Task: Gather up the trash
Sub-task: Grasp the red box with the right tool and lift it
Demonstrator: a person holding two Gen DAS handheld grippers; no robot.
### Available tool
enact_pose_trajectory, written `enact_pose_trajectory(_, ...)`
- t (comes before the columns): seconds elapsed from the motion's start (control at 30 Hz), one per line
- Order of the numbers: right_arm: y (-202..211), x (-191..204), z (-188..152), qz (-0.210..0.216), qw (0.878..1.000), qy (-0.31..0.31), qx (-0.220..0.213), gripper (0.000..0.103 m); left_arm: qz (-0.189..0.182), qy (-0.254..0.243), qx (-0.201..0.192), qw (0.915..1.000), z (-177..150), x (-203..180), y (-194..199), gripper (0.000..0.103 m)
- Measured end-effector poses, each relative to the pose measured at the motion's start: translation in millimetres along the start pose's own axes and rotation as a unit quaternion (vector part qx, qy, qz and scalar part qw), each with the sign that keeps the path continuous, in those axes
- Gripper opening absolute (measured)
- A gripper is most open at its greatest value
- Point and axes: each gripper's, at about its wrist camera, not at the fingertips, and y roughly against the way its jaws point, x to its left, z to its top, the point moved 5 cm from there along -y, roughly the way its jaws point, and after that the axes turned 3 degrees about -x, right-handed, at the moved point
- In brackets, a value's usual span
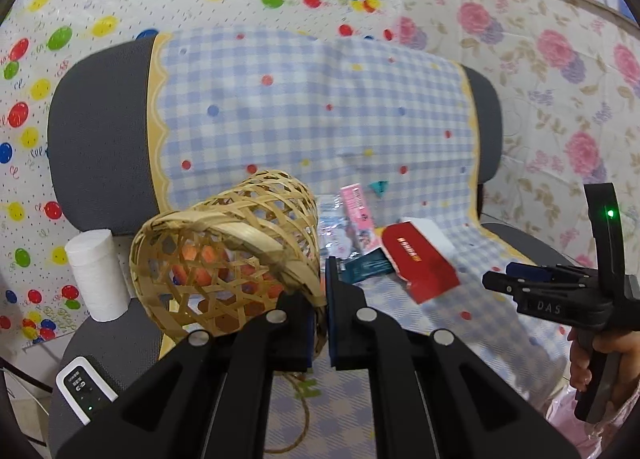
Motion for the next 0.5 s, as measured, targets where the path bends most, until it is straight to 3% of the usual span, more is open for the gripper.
enact_pose_trajectory(0.5,-88,-26,20,0.051,0.994,-0.079,0.055,0.053,0.003,0.003,0.018,0.9998,-1,8,-37,0.003)
